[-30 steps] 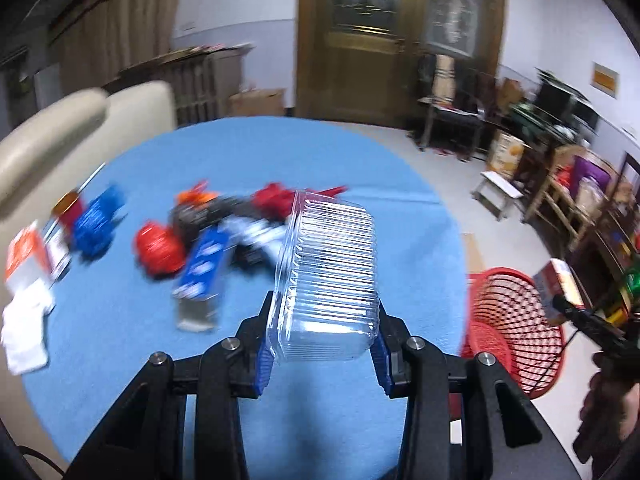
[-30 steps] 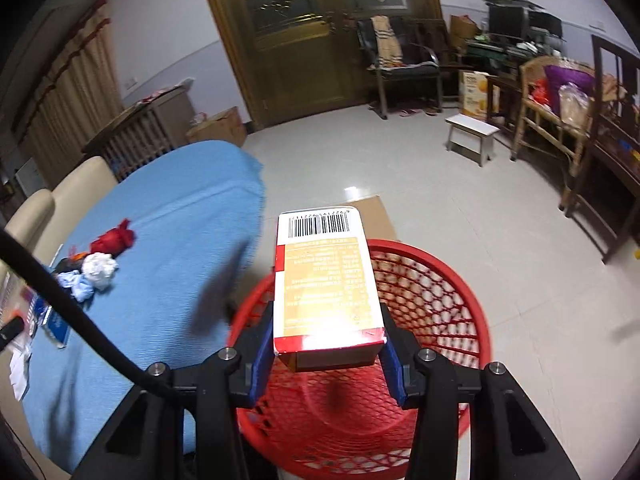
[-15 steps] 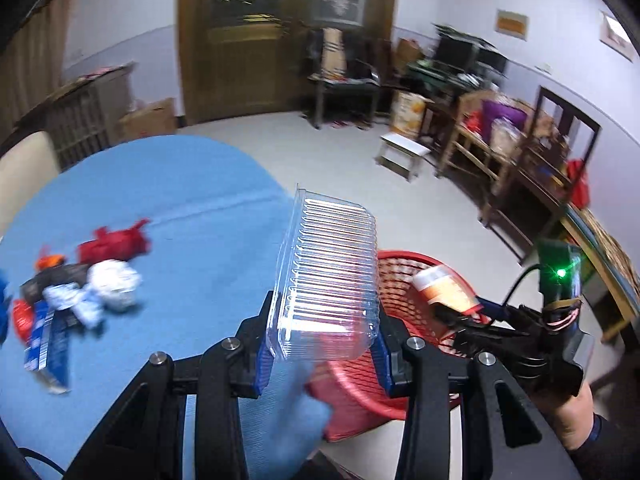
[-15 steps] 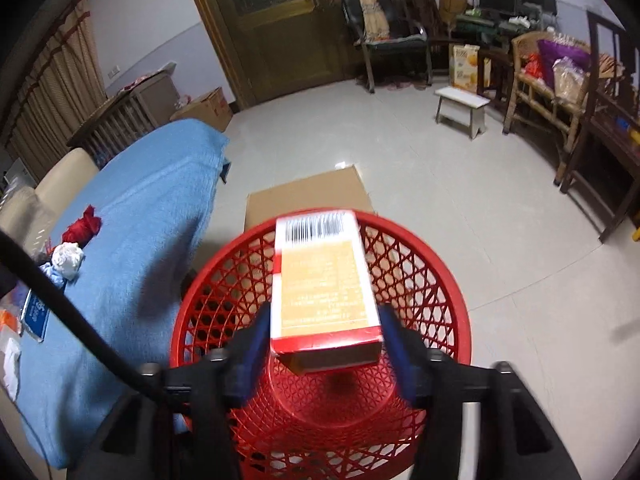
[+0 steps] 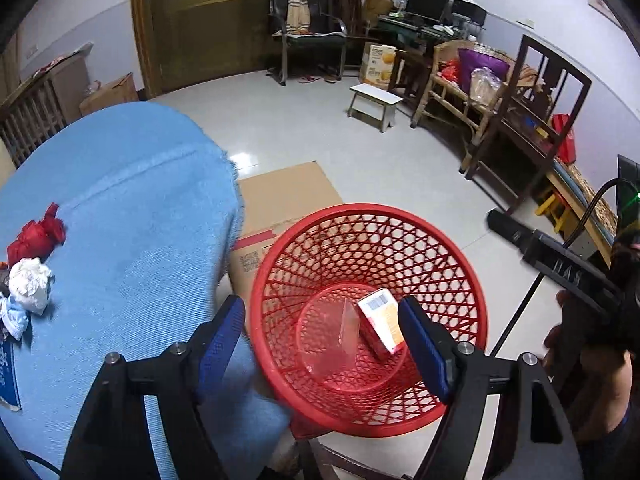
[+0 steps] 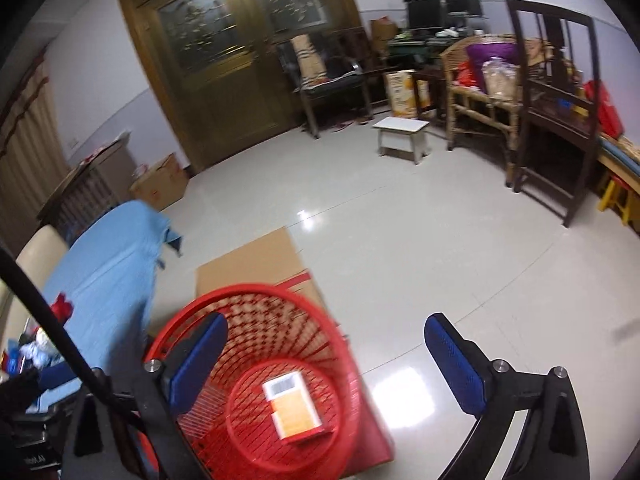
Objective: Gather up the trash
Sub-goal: 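Move both open grippers from the basket back over the table, then grasp the blue-and-white carton with left gripper while right grasps white paper ball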
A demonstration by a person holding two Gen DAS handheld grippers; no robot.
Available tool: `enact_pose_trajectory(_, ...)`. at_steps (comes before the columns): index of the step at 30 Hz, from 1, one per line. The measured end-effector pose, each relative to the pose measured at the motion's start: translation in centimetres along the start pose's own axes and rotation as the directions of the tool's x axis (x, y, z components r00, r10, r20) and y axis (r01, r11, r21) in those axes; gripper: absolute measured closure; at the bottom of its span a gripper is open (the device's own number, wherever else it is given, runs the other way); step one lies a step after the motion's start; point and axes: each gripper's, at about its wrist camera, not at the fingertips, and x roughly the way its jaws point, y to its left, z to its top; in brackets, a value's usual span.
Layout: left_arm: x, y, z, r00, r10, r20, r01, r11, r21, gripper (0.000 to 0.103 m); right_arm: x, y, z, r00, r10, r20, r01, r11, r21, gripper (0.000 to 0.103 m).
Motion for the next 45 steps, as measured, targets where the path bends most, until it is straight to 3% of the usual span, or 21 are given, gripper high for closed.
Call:
enact_pose_trajectory(7,-3.9,6.3,-1.5,0.997,0.046,0.056,-0.038,0.990,-0.135,0.024,3.8,-2.1,2.2,0.995,-0.090,0.039,0.088,0.995,0.055,0.003)
enact_pose_trajectory(11,-7.1,11.5,-4.1,0.989,0.121,0.088,-0.094,0.962,-0.257,0.024,6.8,-1.7,3.3,0.992,-0.122,0.026,0.121,0.991,0.050,0.003)
enact_pose_trajectory(17,-10.7,18.6,-8.4,0.971,0.218,0.096,-0.154,0.881,-0.447,0.023,10.0,1.0,3.4,0.990,-0.139,-0.026,0.139,0.990,-0.022,0.003)
enact_pose_trajectory(20,-11.9,21.5,-10.5,0.965,0.242,0.097,-0.158,0.839,-0.521,0.023,10.1,2.7,3.3,0.991,-0.136,-0.013,0.135,0.989,-0.054,0.003)
enact_pose_trajectory(25,-13.1,23.8,-12.2,0.957,0.269,0.107,-0.162,0.803,-0.574,0.023,10.8,6.0,2.4,0.992,-0.124,-0.031,0.120,0.987,-0.110,0.003)
enact_pose_trajectory(30,-13.8,25.5,-12.9,0.949,0.297,0.104,-0.182,0.787,-0.589,0.023,11.4,8.3,1.4,0.986,-0.158,-0.050,0.147,0.973,-0.178,0.003)
enact_pose_trajectory(33,-13.9,26.8,-13.7,0.946,0.309,0.092,-0.196,0.777,-0.599,0.023,10.5,7.9,1.9,0.978,-0.205,-0.027,0.196,0.961,-0.193,0.003)
enact_pose_trajectory(36,-13.6,28.0,-14.1,0.945,0.317,0.076,-0.207,0.763,-0.613,0.023,7.9,7.6,3.2,0.972,-0.229,0.050,0.234,0.955,-0.183,0.003)
enact_pose_trajectory(41,-12.4,29.2,-13.5,0.950,0.306,0.059,-0.209,0.767,-0.606,0.023,3.1,9.7,5.3,0.977,-0.151,0.148,0.176,0.968,-0.177,0.000)
enact_pose_trajectory(45,-11.1,29.4,-11.6,0.947,0.317,0.050,-0.236,0.793,-0.561,0.022,1.2,14.5,5.0,0.989,-0.020,0.146,0.056,0.968,-0.246,0.000)
